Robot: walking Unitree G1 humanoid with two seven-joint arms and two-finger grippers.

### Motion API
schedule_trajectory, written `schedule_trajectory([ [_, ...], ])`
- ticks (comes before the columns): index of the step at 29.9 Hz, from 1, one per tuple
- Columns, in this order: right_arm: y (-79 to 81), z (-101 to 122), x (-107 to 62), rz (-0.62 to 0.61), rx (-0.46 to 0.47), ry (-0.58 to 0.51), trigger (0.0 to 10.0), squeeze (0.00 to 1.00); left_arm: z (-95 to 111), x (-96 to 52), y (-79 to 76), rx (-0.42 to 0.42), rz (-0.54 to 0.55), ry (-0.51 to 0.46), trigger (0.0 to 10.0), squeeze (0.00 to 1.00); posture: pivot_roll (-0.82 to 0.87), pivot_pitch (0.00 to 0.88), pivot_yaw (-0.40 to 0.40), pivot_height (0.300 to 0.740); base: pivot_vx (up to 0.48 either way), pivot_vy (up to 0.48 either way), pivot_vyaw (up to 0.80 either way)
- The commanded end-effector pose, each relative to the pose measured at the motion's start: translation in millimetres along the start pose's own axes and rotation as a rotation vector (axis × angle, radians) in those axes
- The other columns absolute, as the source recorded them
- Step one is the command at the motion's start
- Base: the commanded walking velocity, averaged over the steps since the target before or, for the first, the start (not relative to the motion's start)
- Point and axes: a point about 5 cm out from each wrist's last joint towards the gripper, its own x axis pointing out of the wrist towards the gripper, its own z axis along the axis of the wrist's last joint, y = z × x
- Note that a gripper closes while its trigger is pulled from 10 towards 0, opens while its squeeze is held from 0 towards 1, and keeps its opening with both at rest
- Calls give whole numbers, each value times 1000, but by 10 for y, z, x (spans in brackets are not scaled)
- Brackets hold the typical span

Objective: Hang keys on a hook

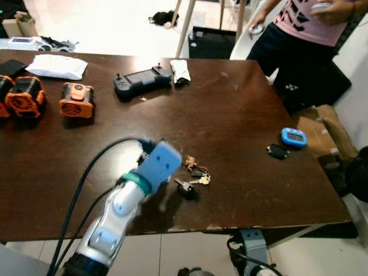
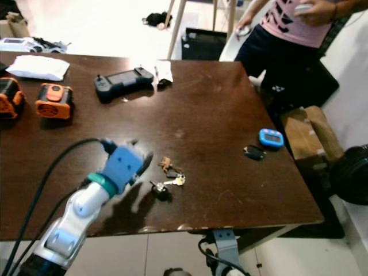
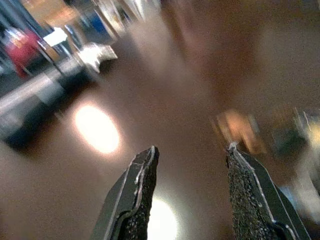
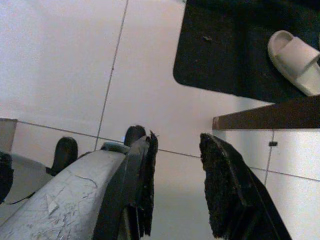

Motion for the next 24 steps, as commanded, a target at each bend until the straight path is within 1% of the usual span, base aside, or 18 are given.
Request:
schedule_trajectory([
  [1,-29,74,17,-15,-2,-29,10000,0,-105,-26,-76,-20,-37,55,10000,0,-77,48,-27,740,0,0,0],
  [4,-22,45,7,-15,1,-24,10000,0,-301,-72,-32,-165,25,167,10000,0,-78,57,-22,740,0,0,0],
  [5,-22,45,7,-15,1,-24,10000,0,-301,-72,-32,-165,25,167,10000,0,-78,57,-22,740,0,0,0],
  [6,-18,39,5,-15,2,-23,10000,0,-335,-104,-12,-211,32,179,10000,0,-78,57,-22,740,0,0,0],
  [7,-18,39,5,-15,2,-23,10000,0,-335,-104,-12,-211,32,179,10000,0,-78,57,-22,740,0,0,0],
  [8,-15,33,3,-15,2,-22,10000,0,-366,-166,19,-280,30,179,10000,0,-78,59,-21,740,0,0,0],
  [9,-15,33,3,-15,2,-22,10000,0,-366,-166,19,-280,30,179,10000,0,-78,59,-21,740,0,0,0],
  [10,-12,28,2,-14,3,-21,10000,0,-380,-228,45,-345,21,167,10000,0,-76,62,-21,740,0,0,0],
  [11,-12,28,2,-14,3,-21,10000,0,-380,-228,45,-345,21,167,10000,0,-76,62,-21,740,0,0,0],
  [12,-9,22,0,-14,3,-20,10000,0,-378,-337,95,-449,-3,130,10000,0,-76,63,-20,740,0,0,0],
  [13,-9,22,0,-14,3,-20,10000,0,-378,-337,95,-449,-3,130,10000,0,-76,63,-20,740,0,0,0],
  [14,-7,13,-3,-13,2,-18,10000,0,-356,-455,151,-527,-25,82,10000,0,-70,67,-22,740,0,0,0],
  [15,-7,13,-3,-13,2,-18,10000,0,-356,-455,151,-527,-25,82,10000,0,-70,67,-22,740,0,0,0],
  [16,-4,5,-6,-11,0,-15,10000,0,-329,-551,196,-566,-38,36,10000,0,-70,67,-22,740,0,0,0],
  [17,-4,5,-6,-11,0,-15,10000,0,-329,-551,196,-566,-38,36,10000,0,-70,67,-22,740,0,0,0],
  [19,-1,-9,-10,-5,-7,-8,10000,0,-247,-662,226,-578,-62,-33,10000,0,-51,73,-33,740,0,0,0],
  [22,4,-7,-7,2,-15,-5,10000,0,-192,-653,219,-574,-59,-53,10000,0,-45,74,-39,740,0,0,0],
  [24,7,0,-4,4,-18,-5,10000,0,-185,-615,229,-560,-28,-48,10000,0,-44,74,-41,740,0,0,0],
])
